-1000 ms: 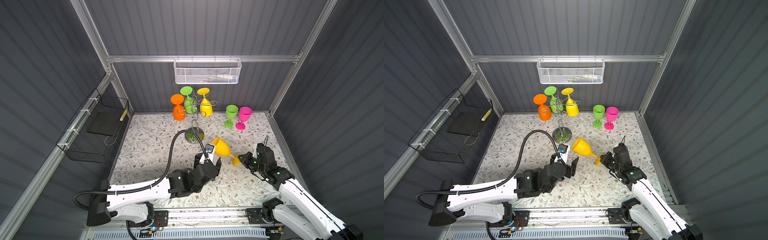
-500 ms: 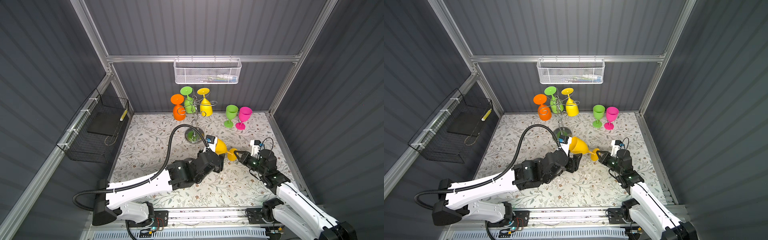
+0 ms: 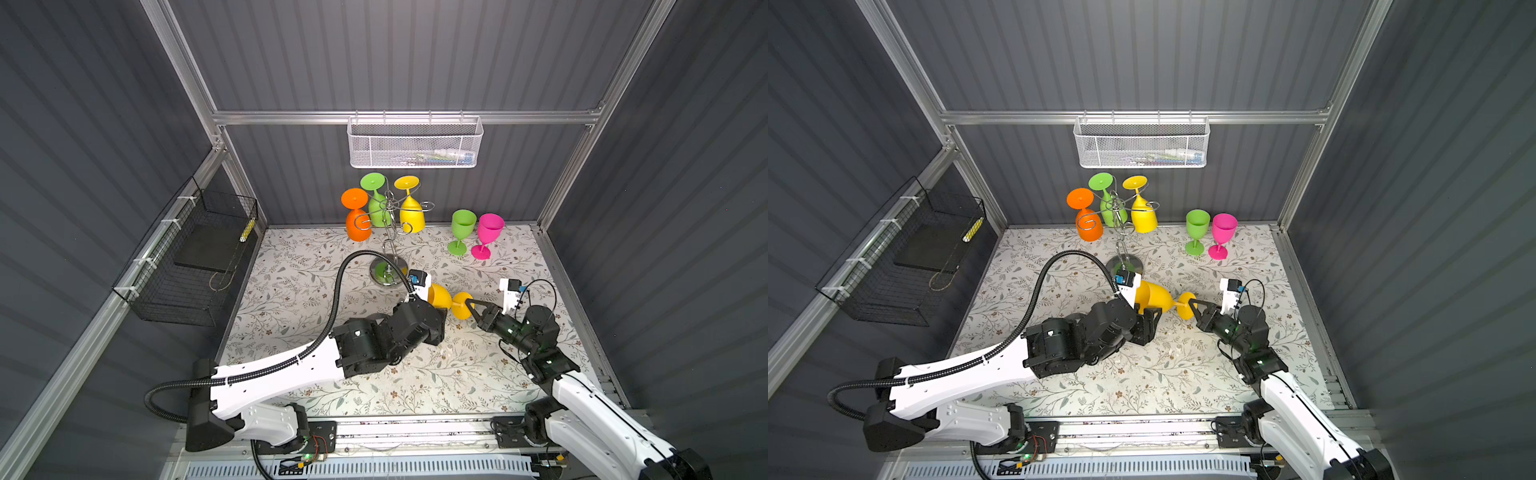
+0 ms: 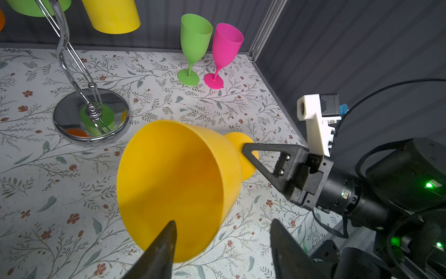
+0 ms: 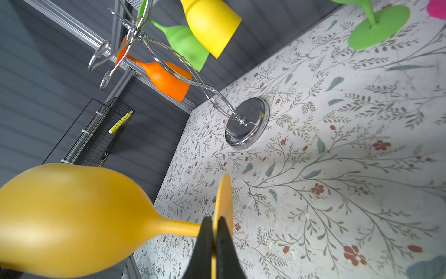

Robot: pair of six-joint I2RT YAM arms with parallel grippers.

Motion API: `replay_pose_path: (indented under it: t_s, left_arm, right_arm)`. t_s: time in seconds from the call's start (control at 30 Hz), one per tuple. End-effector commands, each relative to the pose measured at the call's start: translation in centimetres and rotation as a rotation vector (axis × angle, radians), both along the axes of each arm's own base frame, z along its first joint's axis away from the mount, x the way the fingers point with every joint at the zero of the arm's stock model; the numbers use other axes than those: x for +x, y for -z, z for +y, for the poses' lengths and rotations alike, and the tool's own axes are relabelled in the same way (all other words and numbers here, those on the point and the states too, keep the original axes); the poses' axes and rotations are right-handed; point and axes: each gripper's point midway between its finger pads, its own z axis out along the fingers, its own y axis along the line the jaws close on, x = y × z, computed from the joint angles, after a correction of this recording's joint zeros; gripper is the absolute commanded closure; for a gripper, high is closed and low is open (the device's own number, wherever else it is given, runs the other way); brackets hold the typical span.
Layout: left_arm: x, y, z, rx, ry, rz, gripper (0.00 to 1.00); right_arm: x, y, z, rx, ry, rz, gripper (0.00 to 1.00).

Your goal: Take the wine glass off the wine glass rack

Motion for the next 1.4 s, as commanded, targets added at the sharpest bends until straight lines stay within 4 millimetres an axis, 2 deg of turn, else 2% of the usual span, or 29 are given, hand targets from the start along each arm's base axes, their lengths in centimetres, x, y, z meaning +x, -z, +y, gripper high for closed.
replay_pose_path:
  t_s: [0.0,0.4,0.67,0.87,0.9,1.0,1.03,1.2,1.27,1.37]
  left_arm:
    - [0.0,-1.1,0.0,-0.039,-0.002,0.018,0.45]
    - [-0.2,-0.9,0.1,-0.053,-0.002,0.032,0.78]
    - [-0.3,-1.1,1.1,-0.065,-0.015,0.023,1.00]
    - [-0.4,-0.7,2.8,-0.061,-0.051,0.033,1.00]
    - [-0.5,-0.6,3.1,-0.057,-0.056,0.035,1.00]
    - [-0.6,-0.2,4.4,-0.038,-0.086,0.048,1.00]
    - [-0.7,0.0,4.8,-0.029,-0.091,0.054,1.00]
    - [-1.1,1.3,8.5,0.062,-0.167,0.092,1.00]
    - [-1.2,1.8,10.0,0.098,-0.200,0.103,1.00]
    - [-1.2,2.2,13.1,0.184,-0.285,0.101,1.00]
  right_arm:
    - [-0.3,-1.2,0.4,-0.001,-0.034,-0.086,1.00]
    - [-0.8,-2.3,1.4,-0.028,-0.056,-0.206,1.00]
    - [-1.5,-2.9,3.0,-0.070,-0.084,-0.267,1.00]
    - [-1.6,-3.4,3.8,-0.099,-0.081,-0.289,1.00]
    - [-1.6,-3.4,4.0,-0.102,-0.082,-0.291,0.97]
    - [-1.8,-3.6,4.3,-0.116,-0.085,-0.296,0.76]
    - [-1.8,-3.6,4.3,-0.123,-0.083,-0.296,0.61]
    - [-1.8,-4.3,4.2,-0.142,-0.074,-0.319,0.21]
    - [-1.9,-4.8,4.1,-0.157,-0.073,-0.334,0.12]
    - [-1.7,-5.7,4.0,-0.181,-0.068,-0.346,0.06]
